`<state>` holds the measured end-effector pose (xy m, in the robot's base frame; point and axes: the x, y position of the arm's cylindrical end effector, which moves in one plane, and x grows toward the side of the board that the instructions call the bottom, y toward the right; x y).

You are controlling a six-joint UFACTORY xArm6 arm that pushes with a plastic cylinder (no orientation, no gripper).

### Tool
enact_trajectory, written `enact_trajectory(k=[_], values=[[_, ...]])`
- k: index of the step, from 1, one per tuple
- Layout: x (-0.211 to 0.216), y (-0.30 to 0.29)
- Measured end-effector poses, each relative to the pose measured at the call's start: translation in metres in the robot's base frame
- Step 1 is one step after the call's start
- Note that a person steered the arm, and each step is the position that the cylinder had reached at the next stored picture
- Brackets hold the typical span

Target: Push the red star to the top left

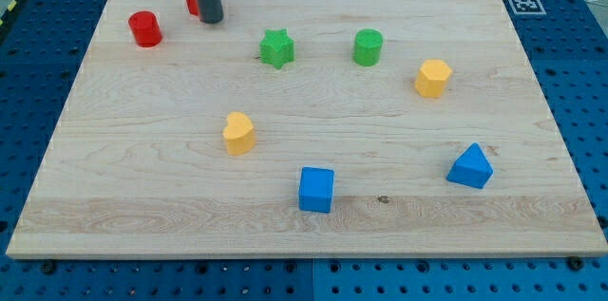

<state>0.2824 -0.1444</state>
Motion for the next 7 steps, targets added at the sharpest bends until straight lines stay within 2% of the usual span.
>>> enact_trajectory(k=[2,3,4,5,7], values=[[0.008,-0.008],[0.022,0.001],[0.019,0.03],[0.012,0.041],[-0.028,0.031]])
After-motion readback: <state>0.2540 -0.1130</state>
